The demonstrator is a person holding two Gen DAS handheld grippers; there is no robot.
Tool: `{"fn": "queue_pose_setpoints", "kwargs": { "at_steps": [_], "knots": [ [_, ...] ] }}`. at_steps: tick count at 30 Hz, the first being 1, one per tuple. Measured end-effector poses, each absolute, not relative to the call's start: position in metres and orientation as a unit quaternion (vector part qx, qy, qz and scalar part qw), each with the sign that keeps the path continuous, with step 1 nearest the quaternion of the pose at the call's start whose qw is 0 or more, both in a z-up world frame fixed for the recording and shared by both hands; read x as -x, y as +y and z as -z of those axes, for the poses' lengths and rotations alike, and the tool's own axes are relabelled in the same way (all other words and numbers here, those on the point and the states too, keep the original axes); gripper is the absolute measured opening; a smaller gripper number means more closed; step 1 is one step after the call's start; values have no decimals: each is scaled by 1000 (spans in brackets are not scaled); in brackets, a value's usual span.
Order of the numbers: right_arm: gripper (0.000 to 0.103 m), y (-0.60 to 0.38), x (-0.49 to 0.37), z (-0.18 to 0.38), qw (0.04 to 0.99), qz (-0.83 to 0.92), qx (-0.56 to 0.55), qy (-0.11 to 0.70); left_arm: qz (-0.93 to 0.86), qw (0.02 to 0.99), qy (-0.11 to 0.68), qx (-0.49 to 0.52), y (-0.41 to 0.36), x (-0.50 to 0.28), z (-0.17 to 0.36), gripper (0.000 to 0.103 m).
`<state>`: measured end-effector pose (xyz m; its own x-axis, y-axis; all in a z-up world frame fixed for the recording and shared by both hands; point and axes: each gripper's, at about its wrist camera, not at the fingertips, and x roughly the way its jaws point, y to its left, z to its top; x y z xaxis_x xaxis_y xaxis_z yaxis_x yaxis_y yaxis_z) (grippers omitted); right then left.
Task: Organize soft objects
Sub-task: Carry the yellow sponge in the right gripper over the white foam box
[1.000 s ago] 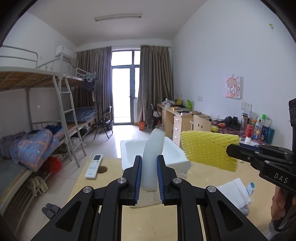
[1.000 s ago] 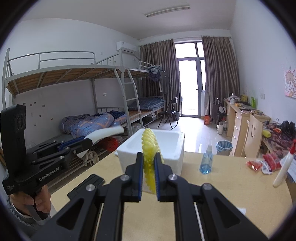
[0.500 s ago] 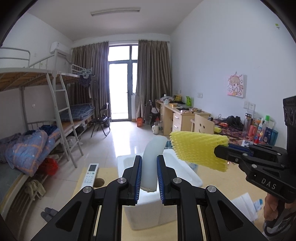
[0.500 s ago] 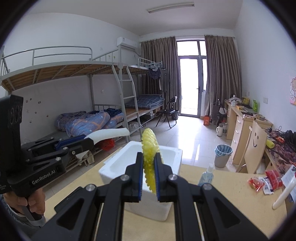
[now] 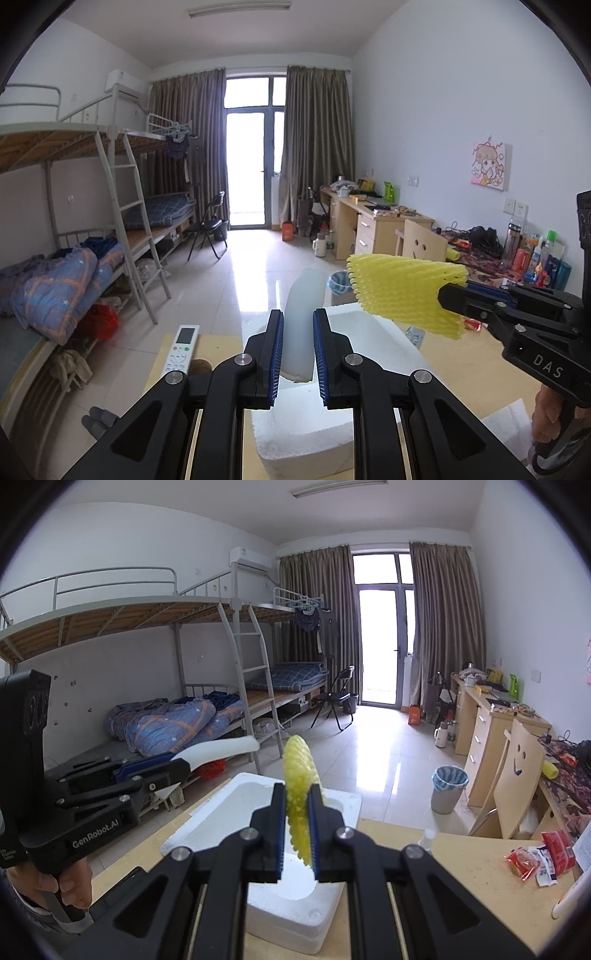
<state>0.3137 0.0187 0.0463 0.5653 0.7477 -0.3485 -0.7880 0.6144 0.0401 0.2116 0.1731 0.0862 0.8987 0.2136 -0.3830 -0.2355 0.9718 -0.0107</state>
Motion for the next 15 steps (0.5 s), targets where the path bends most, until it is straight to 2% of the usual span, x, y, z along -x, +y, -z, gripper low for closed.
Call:
{"fn": "queue_pose_setpoints", "kwargs": {
  "at_steps": [15],
  "knots": [
    [14,-10,-320,-53,902,-394,55,166,-75,976,205,21,147,-241,-82,17]
  ]
}}
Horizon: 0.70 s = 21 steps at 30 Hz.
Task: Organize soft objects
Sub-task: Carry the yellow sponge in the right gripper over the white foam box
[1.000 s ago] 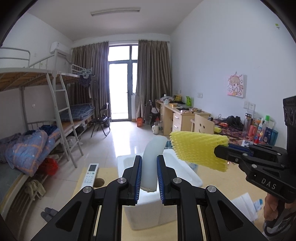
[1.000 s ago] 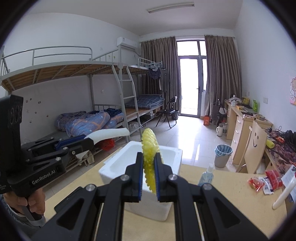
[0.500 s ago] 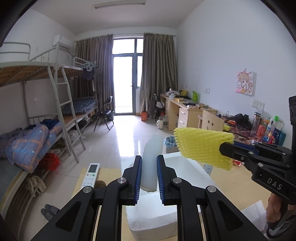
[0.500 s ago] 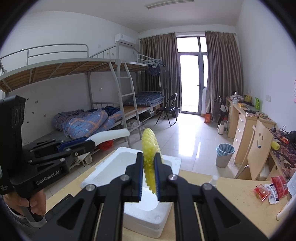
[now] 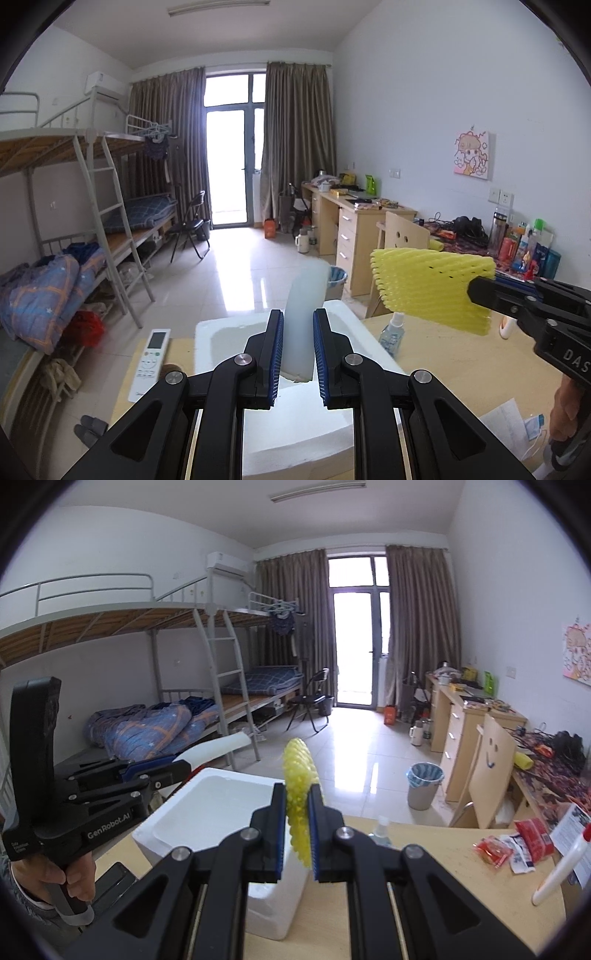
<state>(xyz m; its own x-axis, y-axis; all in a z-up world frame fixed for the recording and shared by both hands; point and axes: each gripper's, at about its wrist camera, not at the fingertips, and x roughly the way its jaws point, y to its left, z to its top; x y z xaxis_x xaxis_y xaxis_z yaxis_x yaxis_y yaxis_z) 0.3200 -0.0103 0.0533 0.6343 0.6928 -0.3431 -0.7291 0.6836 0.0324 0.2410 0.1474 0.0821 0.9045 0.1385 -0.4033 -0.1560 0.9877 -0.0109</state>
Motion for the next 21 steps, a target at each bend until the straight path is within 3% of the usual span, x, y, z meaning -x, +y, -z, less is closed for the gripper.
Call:
{"fn": "queue_pose_setpoints", "kwargs": {
  "at_steps": [14,19,20,21],
  "knots": [
    [14,-13,-332,-45,904,-388,39,175,-81,969,230,30,152,-252,-70,18],
    [14,-16,-332,-46,905,-387,38,176,-92,967,236,34,152,-252,-71,25],
    [14,-17,-331,-46,905,-387,38,175,-93,966,237,36,153,-252,-71,28],
    [14,-17,-330,-46,905,-387,37,174,-94,966,239,38,155,-252,-70,38]
  ]
}}
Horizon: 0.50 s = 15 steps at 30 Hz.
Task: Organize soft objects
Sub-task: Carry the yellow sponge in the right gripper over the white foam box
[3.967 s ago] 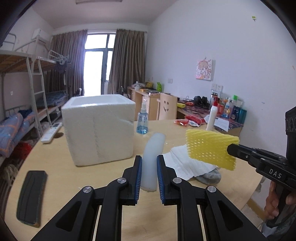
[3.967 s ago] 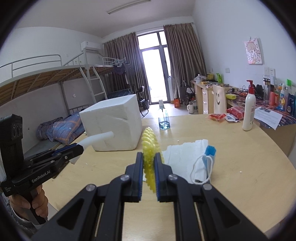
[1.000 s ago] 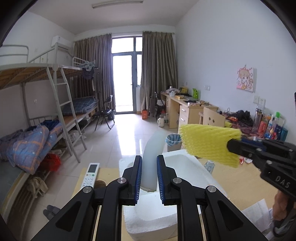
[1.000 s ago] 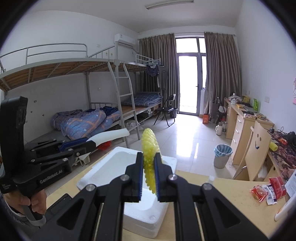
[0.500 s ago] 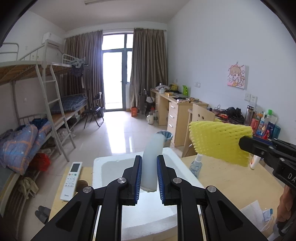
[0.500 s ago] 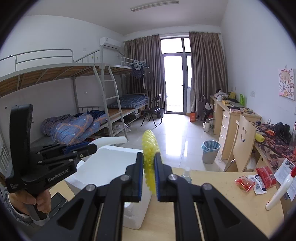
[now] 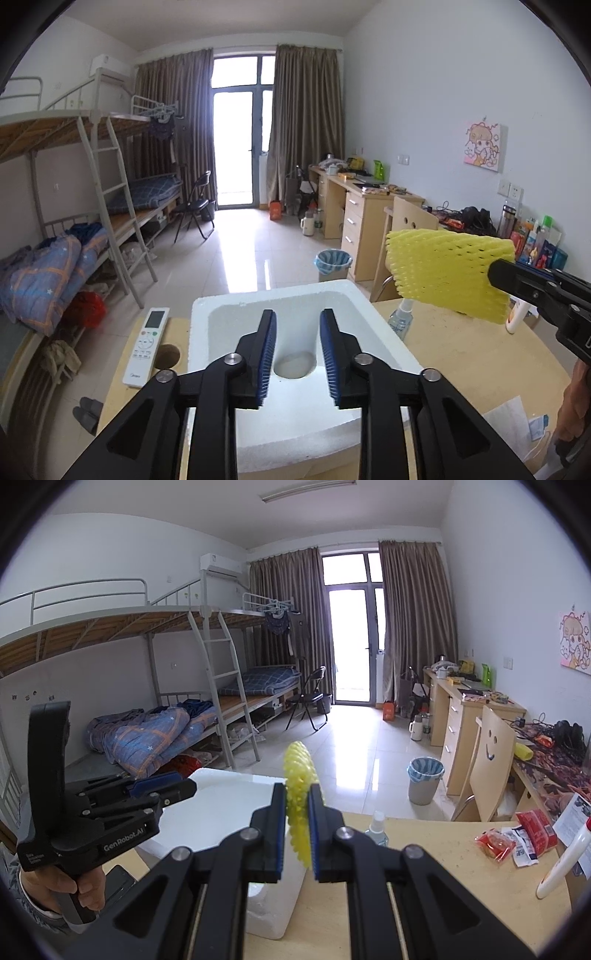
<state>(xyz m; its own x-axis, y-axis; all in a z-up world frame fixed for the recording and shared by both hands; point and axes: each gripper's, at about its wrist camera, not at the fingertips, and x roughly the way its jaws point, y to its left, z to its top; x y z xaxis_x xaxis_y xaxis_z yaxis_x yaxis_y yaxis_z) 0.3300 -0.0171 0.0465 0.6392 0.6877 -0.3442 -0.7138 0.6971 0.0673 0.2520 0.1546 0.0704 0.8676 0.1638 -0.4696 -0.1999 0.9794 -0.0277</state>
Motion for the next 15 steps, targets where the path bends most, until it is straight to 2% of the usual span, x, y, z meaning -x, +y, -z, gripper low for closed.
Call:
{"fn": "queue_pose_setpoints", "kwargs": {
  "at_steps": [1,2,3,5,15],
  "knots": [
    [14,-18,-329,-47,904,-388,37,173,-98,965,241,38,156,-252,-71,48],
    [14,-18,-330,-47,905,-388,37,173,-102,965,240,37,157,-251,-72,70],
    [14,-18,-329,-47,904,-388,37,174,-105,966,233,37,158,-249,-73,87],
    [14,-18,-328,-47,904,-388,37,173,-119,969,217,28,156,-243,-77,102],
    [14,-17,-327,-48,902,-393,38,176,-145,970,193,1,155,-229,-81,102]
  ]
}}
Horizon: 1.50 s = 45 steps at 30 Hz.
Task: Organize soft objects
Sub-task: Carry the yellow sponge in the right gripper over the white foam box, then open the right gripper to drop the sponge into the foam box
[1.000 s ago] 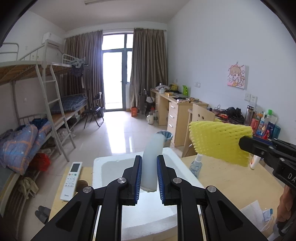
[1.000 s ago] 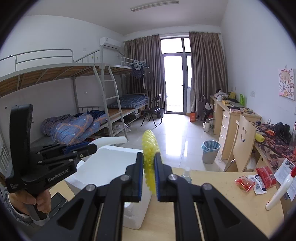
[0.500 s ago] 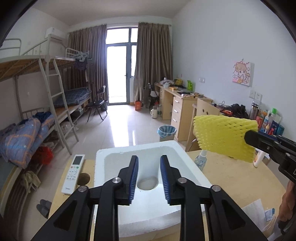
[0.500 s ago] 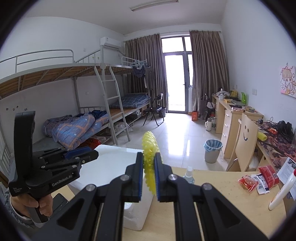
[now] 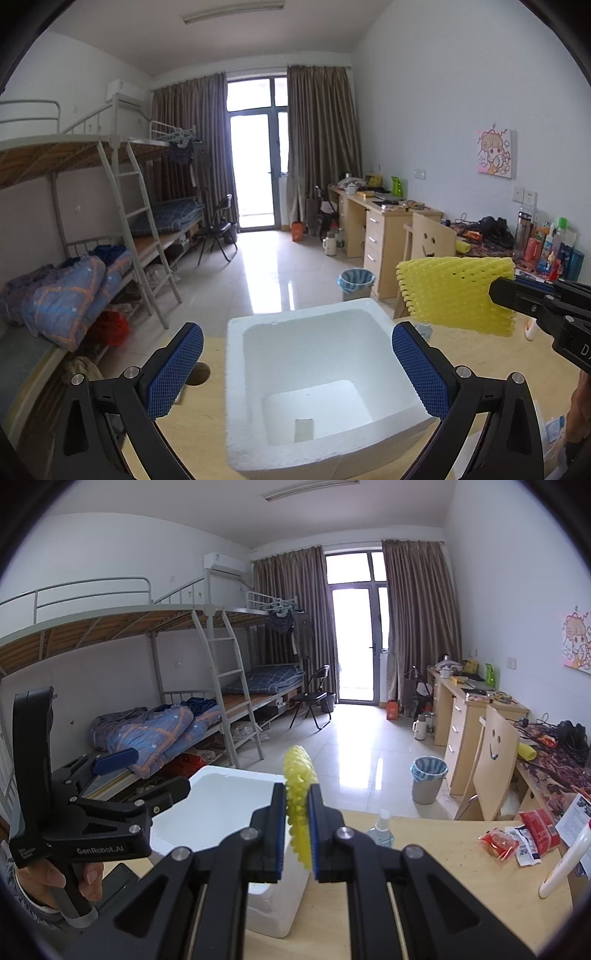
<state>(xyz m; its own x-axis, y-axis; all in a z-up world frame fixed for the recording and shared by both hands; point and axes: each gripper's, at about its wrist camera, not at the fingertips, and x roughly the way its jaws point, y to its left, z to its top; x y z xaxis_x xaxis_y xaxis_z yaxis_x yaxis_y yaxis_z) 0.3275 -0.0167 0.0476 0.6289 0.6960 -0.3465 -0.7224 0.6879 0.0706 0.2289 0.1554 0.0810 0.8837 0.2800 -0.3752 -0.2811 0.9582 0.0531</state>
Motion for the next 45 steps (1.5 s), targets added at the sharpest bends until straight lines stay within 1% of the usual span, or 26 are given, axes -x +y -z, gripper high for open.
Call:
{"fn": "queue_pose_setpoints", "kwargs": {
  "at_steps": [8,13,23,43,44,45],
  "knots": [
    [14,-8,-323,-47,895,-406,44,179,-182,967,178,-10,170,-200,-84,102],
    [14,7,-319,-46,888,-418,51,185,-209,963,170,4,187,-180,-88,102],
    [14,40,-309,-46,867,-455,58,195,-231,958,168,8,198,-159,-87,102],
    [15,50,-317,-40,867,-448,63,209,-224,959,170,17,200,-157,-82,102],
    [27,51,-319,-39,867,-446,64,214,-223,960,171,16,200,-157,-82,102],
    [49,52,-320,-38,866,-446,65,217,-223,959,172,16,199,-158,-81,102]
  ]
}}
